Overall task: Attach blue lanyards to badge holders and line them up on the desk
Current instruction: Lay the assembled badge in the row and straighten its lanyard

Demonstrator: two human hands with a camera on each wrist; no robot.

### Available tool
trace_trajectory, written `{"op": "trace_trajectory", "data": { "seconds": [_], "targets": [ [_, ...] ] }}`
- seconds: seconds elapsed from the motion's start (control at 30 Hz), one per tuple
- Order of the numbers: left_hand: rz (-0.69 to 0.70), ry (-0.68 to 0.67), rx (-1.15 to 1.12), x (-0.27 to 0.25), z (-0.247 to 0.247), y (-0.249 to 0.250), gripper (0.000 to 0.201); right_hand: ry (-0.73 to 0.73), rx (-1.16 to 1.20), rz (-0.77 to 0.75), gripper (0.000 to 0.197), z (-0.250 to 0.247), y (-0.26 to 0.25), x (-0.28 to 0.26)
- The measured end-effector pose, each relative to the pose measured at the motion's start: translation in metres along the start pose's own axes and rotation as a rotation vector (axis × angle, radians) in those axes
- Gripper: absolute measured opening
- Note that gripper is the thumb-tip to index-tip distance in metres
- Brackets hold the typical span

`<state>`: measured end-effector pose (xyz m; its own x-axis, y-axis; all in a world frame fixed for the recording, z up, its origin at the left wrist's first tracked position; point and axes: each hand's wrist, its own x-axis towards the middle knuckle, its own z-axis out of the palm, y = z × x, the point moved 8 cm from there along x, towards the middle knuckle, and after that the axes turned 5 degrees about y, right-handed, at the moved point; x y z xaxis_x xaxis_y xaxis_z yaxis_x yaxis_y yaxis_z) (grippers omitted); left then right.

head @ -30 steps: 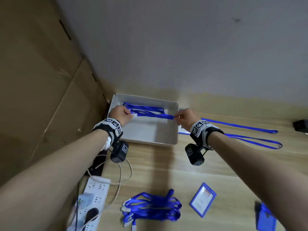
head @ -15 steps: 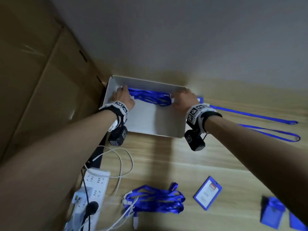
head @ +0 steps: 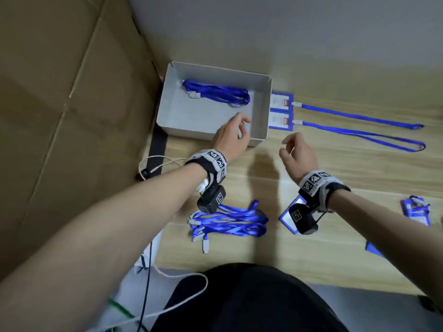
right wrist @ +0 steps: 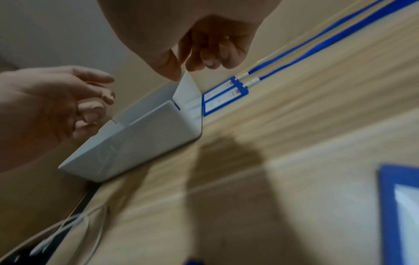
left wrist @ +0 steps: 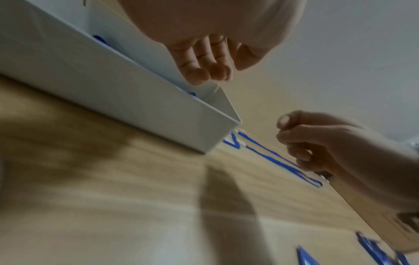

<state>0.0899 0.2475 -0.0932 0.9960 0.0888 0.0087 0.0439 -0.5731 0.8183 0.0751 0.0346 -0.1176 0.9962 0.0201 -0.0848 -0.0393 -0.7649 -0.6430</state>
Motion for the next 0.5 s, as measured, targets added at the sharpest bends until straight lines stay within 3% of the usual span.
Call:
{"op": "trace_trajectory", "data": {
  "seconds": [0.1,0.27,0.4,0.5],
  "targets": [
    [-0.025,-0.101,0.02,-0.044,0.013,-0.006,0.016,-0.191,-0.039,-0.032,0.017,0.03,0.006,-0.033],
    [-0.103,-0.469,0.328,-0.11,0.036,-0.057,0.024,-0.644,-0.222,-0.156,0.037,0.094,0.004,-0.09],
    [-0.126,-0.538,0.411,-0.145,0.036,-0.085,0.028,-0.656,-0.498,-0.261,0.024,0.111,0.007,-0.112],
    [-0.137,-0.527,0.409,-0.153,0.037,-0.088,0.031,-0.584,-0.403,-0.213,0.016,0.1,-0.002,-0.108]
  ]
}}
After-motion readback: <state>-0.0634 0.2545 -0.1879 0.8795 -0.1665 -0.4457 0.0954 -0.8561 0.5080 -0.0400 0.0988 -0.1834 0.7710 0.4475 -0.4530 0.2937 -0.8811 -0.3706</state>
